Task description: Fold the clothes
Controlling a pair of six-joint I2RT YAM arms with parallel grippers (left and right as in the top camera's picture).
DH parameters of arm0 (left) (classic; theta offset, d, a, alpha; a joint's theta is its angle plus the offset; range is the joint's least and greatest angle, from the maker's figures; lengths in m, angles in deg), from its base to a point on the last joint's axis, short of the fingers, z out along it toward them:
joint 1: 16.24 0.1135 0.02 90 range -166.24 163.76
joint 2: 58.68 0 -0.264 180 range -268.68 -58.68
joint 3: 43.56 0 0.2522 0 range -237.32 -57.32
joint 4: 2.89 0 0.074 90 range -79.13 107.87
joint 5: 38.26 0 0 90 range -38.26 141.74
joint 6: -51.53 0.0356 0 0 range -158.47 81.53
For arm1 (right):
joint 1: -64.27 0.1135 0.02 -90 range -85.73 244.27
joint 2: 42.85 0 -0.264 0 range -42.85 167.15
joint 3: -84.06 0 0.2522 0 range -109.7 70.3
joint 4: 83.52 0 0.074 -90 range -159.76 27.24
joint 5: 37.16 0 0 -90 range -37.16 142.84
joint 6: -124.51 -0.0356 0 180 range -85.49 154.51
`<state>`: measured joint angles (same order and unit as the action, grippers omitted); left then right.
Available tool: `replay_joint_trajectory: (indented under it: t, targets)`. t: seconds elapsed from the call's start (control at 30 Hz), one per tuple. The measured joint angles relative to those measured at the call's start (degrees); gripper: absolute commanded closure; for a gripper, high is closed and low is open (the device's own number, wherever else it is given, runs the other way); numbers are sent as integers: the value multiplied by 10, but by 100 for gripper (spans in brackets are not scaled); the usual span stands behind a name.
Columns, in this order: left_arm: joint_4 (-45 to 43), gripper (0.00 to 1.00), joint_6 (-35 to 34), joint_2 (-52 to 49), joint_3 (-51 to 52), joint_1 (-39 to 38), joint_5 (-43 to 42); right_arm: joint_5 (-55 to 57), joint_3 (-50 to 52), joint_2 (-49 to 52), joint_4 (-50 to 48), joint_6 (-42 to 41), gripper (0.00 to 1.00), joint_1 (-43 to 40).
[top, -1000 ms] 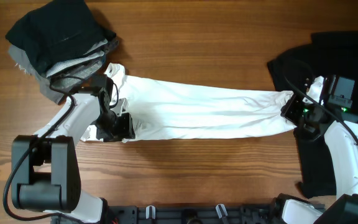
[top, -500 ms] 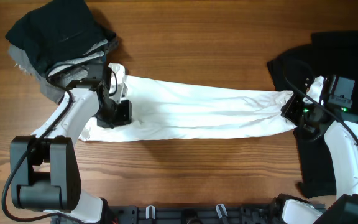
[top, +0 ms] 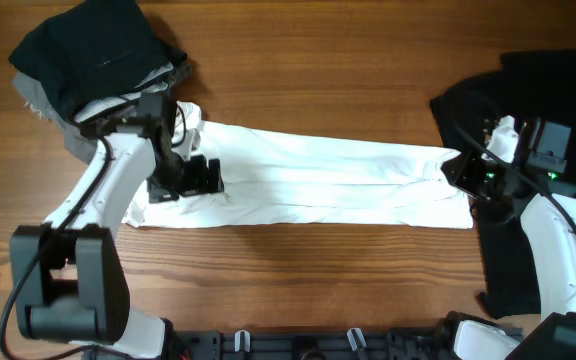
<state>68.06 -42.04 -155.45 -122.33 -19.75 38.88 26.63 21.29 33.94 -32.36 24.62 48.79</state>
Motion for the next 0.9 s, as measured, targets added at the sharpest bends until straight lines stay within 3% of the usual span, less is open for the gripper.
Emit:
replay_joint_trajectory:
  t: [0.1, 0.17, 0.27, 0.33, 0.43, 0.57, 0.63, 0.7, 0.8, 0.9]
  targets:
    - [34, 0, 1, 35, -74, 8, 3, -21, -5, 0, -2, 8, 85, 53]
    - [50, 0, 1, 52, -109, 16, 5, -14, -5, 0, -2, -11, 67, 89]
    - [78, 0, 1, 62, -120, 35, 5, 7, -6, 0, -1, -45, 27, 61]
    - [91, 0, 1, 62, -120, 47, 6, 16, -6, 0, 4, -49, 15, 8]
    - [94, 0, 1, 63, -120, 63, 7, 27, -10, 25, 12, -45, 12, -56]
    - [90, 0, 1, 68, -120, 66, 7, 31, -11, 124, 3, -35, 12, -67]
    - [90, 0, 1, 73, -120, 66, 7, 33, -11, 189, -13, -34, 18, -67]
    - [90, 0, 1, 74, -120, 66, 7, 33, -24, 207, -16, -31, 31, -68]
    - [90, 0, 1, 74, -120, 66, 7, 33, -31, 225, -38, -28, 71, -69]
    - [88, 0, 1, 74, -120, 66, 7, 16, -30, 241, -56, -12, 96, -70]
